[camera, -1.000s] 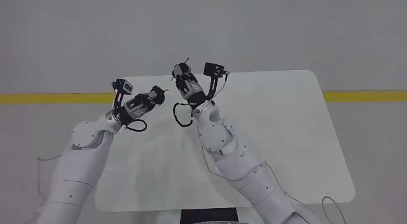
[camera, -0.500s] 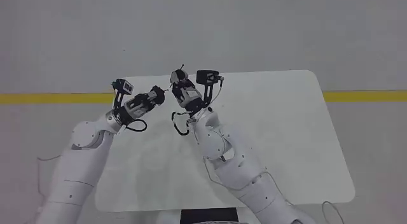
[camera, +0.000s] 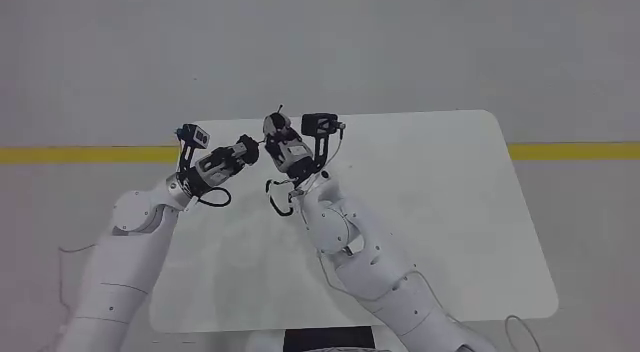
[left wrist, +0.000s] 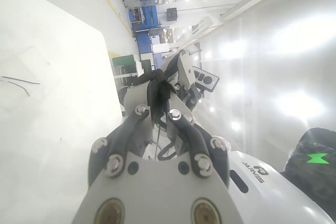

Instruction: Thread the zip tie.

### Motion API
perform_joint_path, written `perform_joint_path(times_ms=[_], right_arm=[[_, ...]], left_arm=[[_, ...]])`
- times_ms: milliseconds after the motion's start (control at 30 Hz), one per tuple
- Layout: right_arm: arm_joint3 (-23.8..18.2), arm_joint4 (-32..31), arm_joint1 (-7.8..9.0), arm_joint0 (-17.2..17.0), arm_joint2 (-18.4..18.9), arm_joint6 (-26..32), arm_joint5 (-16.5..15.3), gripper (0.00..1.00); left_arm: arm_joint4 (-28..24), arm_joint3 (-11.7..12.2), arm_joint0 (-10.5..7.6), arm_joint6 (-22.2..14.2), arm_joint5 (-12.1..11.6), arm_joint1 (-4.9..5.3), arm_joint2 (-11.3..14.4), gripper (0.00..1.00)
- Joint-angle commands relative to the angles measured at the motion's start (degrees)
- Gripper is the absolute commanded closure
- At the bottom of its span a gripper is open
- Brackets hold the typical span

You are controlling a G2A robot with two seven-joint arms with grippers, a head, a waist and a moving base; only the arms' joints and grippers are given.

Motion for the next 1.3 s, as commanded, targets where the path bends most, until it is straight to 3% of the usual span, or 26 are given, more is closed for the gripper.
perform_joint_path(times_ms=[0,533,1267], right_arm=[[0.33,-0.09,-0.07,0.23,-0.14,-0.19,0.05,1.00],[2.10,-1.14,-0.43,1.14,-0.42,-0.98,0.82,1.00],[1.41,-1.63,-0.66,0.98,-0.27,-1.32,0.91,1.00]], left_arm=[[0.00,0.00,0.00,0.00,0.00,0.00,0.00,1.00],[0.00,0.00,0.00,0.00,0.00,0.00,0.00,1.00],[0.00,0.00,0.00,0.00,0.00,0.00,0.00,1.00]])
